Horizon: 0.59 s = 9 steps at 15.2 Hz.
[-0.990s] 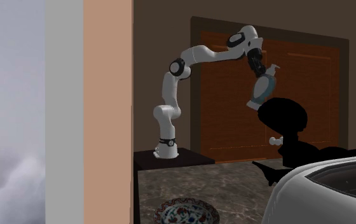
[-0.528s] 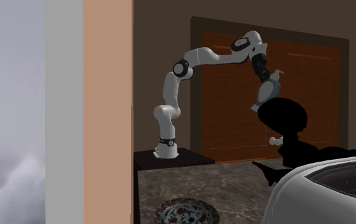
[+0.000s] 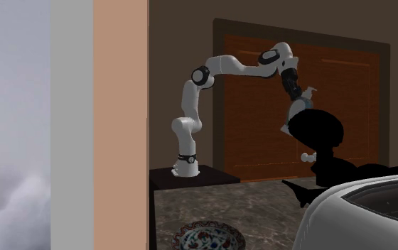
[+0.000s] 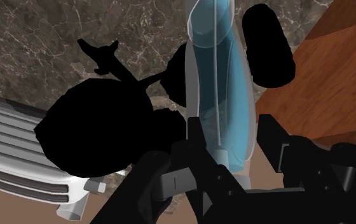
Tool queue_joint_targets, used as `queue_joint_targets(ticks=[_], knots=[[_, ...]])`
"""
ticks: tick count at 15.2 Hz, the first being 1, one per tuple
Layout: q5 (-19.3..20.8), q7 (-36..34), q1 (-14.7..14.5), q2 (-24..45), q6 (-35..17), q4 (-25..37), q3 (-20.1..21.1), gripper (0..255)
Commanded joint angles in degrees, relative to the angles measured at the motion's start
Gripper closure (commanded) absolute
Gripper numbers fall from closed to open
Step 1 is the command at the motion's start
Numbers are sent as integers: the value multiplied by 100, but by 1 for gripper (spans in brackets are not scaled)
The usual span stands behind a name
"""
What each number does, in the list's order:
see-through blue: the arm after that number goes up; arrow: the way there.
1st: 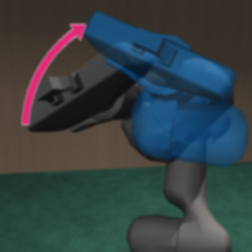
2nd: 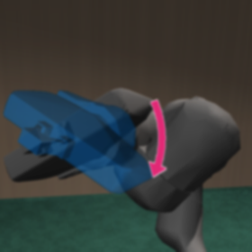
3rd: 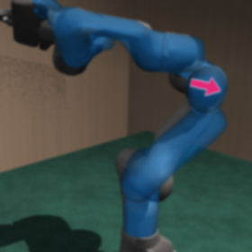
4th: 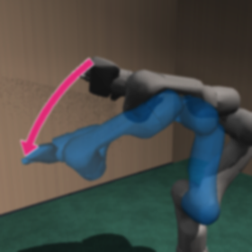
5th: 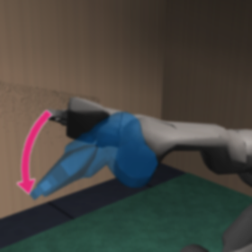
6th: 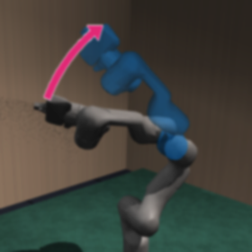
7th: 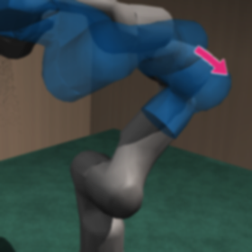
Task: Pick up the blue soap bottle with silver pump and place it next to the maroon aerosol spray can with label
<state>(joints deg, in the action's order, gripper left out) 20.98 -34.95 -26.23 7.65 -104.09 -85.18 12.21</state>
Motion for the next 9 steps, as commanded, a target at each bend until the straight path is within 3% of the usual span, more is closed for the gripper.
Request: queue_joint_targets(ticks=[1, 9], knots=[[8, -44, 12, -17, -165, -181, -7, 255], [59, -230, 44, -81, -765, -868, -29, 255]])
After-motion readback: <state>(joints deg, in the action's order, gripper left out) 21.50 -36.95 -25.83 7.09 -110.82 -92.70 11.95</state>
